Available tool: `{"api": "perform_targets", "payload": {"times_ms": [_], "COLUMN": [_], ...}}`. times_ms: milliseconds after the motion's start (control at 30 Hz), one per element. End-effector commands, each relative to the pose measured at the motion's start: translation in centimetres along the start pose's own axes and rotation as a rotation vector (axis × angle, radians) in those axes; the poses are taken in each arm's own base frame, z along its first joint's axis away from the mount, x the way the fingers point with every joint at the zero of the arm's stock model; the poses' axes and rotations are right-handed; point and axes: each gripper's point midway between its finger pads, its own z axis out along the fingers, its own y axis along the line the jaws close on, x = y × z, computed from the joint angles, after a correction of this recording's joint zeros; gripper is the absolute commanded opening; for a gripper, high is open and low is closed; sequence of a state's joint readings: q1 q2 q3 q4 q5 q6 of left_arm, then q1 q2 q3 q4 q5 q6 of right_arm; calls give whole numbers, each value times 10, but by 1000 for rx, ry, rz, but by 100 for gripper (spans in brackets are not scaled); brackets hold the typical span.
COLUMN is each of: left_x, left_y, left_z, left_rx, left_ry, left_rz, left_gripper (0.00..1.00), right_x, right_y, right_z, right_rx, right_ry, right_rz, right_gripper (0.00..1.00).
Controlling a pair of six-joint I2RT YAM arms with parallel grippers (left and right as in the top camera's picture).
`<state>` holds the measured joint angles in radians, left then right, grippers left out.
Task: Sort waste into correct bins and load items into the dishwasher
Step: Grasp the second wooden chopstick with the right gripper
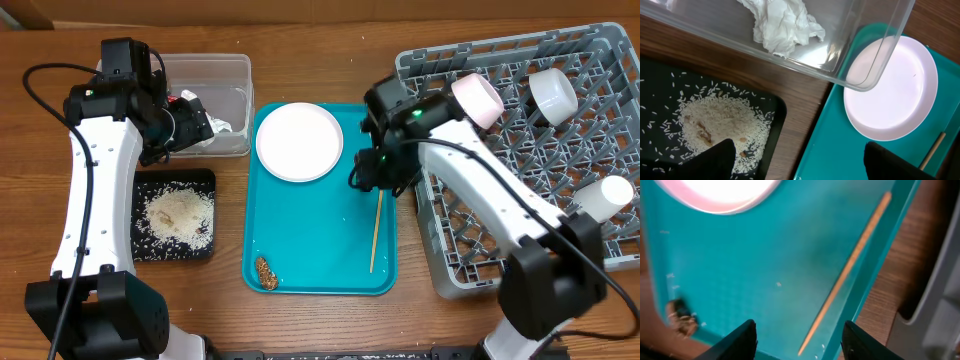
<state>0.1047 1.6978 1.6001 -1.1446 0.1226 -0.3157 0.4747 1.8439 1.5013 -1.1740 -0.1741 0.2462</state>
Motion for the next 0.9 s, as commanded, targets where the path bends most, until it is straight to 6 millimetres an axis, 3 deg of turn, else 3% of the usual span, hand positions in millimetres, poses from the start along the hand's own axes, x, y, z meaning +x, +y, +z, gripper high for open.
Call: {"api": "perform_targets", "payload": {"times_ms": [0,400,633,867], "left_x": [-4,-4,-5,-5], "left_y": [-7,-7,-7,-7], "left_z": [-14,-14,-14,-14], "left_rx": [17,17,17,17], "left_ry": [-40,-40,-40,-40], "left_rz": [6,6,6,6], "left_gripper": [84,84,84,84], "right_x": [7,33,43,55], "right_y": [-11,-29,-34,-28], "right_z": [23,73,85,94], "right_rx": [41,53,60,66], "right_ry": [29,67,83,101], "right_rz": [106,157,166,130], "right_gripper": [57,57,56,50]}}
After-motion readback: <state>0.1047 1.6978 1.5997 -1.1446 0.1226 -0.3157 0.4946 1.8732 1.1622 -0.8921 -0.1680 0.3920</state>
